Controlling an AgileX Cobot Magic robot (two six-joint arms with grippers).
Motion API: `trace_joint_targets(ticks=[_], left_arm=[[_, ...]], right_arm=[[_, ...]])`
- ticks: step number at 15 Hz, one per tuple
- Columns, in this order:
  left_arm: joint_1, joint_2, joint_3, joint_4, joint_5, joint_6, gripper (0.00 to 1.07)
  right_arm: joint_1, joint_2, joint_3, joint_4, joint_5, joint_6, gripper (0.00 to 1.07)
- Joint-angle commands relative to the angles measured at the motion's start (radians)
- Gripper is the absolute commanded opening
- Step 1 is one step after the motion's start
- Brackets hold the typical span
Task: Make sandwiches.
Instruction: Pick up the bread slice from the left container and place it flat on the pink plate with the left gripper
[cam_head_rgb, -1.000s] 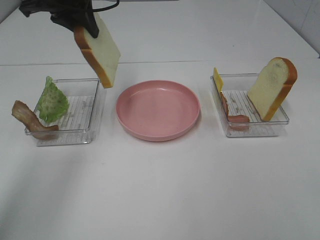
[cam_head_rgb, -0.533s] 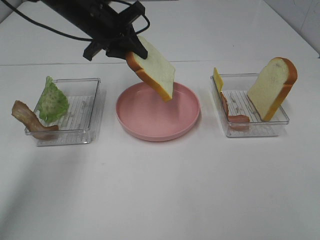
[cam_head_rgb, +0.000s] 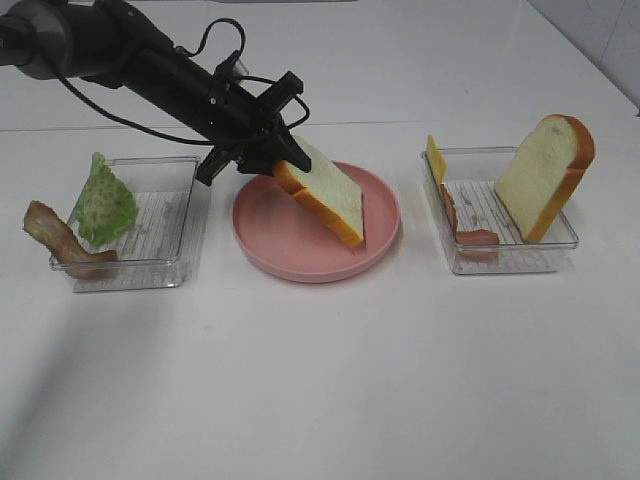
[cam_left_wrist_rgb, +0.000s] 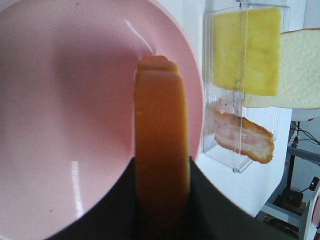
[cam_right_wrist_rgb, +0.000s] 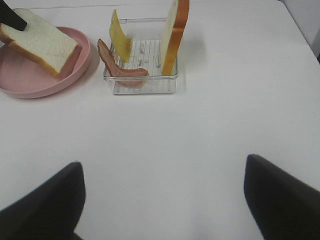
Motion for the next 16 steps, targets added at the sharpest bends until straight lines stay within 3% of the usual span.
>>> trace_joint_targets(ticks=[1,8,10,12,13,14,16], left_arm=[[-0.019,0.019,0.001,-0.025,-0.012,0.007,0.00],[-0.044,0.041,0.001,-0.026,-0.044,0.007,0.00],[-0.044,0.037,0.001,-0.011,-0.034,0.007,0.26],[-0.044,0.031,0.000,0.021,-0.032,0.017,0.65],[-0.044,0.023,0.000,0.041,-0.034,0.032,0.79],[-0.044,0.010,0.000,0.069,-0.034,0.042,0.86],[-0.044,-0.009,0.000,0.112,-0.034,0.057,0.86]], right_arm=[[-0.007,-0.013,0.003,0.000,-0.011,0.002,0.81],[-0.007,-0.012,0.003,0.000,-0.011,0.002,0.81],[-0.007,-0.012,0.003,0.000,-0.011,0.002,0.81],[-0.007,-0.012,0.003,0.000,-0.011,0.002,0.81],[-0.007,-0.012,0.003,0.000,-0.011,0.002,0.81],[-0.007,-0.012,0.003,0.000,-0.011,0.002,0.81],[-0.007,-0.012,0.003,0.000,-0.011,0.002,0.81]])
